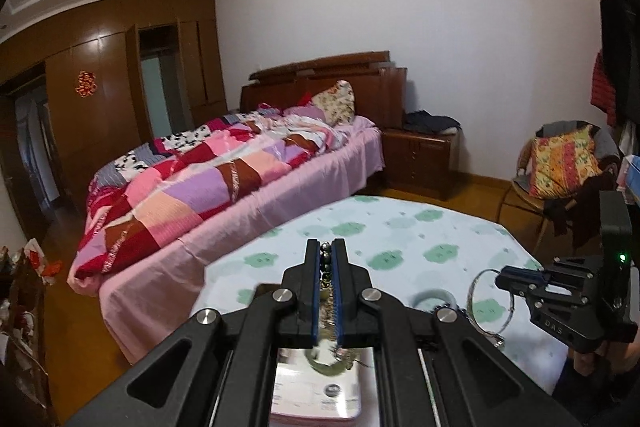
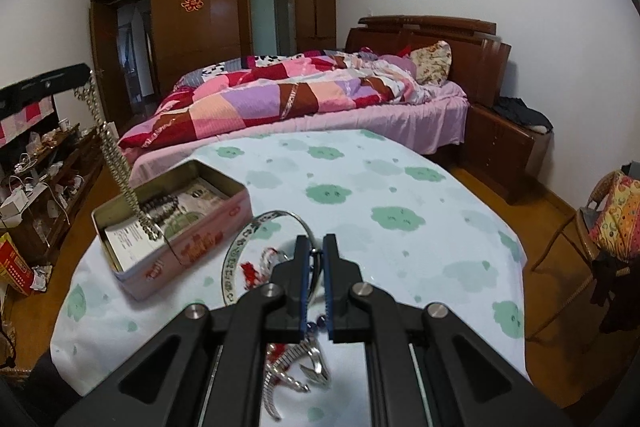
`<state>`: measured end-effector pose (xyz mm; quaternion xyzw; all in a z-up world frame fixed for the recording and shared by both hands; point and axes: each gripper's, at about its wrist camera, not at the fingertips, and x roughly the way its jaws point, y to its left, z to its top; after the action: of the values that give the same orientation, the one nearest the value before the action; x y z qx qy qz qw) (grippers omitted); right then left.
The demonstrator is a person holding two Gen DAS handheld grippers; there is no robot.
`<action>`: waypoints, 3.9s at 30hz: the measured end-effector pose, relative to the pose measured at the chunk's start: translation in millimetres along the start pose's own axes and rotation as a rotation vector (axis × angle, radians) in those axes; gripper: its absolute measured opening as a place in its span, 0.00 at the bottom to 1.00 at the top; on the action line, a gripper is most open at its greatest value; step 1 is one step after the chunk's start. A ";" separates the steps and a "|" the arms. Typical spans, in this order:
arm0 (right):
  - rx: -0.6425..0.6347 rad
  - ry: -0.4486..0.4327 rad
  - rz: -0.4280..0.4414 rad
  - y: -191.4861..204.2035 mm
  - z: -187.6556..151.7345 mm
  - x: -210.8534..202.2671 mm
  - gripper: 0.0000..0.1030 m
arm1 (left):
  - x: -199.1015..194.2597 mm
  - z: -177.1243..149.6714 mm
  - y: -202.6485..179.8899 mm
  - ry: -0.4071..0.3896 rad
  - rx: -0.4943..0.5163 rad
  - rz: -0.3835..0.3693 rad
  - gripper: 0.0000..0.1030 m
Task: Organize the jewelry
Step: 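Lift and carry the gold chain in left tool while right tool carries the silver bangle to the tin, then open right tool over the tin while left tool releases the gold chain inside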
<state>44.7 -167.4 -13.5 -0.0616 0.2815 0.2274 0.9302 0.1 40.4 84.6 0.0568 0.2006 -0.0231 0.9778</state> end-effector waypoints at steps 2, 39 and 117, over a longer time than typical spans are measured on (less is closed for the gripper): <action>-0.010 -0.006 0.009 5.0 5.2 1.3 0.08 | 0.0 3.9 7.0 -0.008 -0.003 0.016 0.04; -0.228 0.028 0.098 117.3 54.4 83.1 0.08 | 81.2 -56.5 71.1 0.192 -0.111 0.112 0.04; -0.261 0.166 0.125 144.3 22.6 137.8 0.40 | 120.9 -107.3 79.0 0.321 -0.125 0.160 0.57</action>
<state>91.5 19.9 -68.8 -0.1829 0.3289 0.3138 0.8717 74.7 129.0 -53.1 0.0146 0.3499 0.0765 0.9336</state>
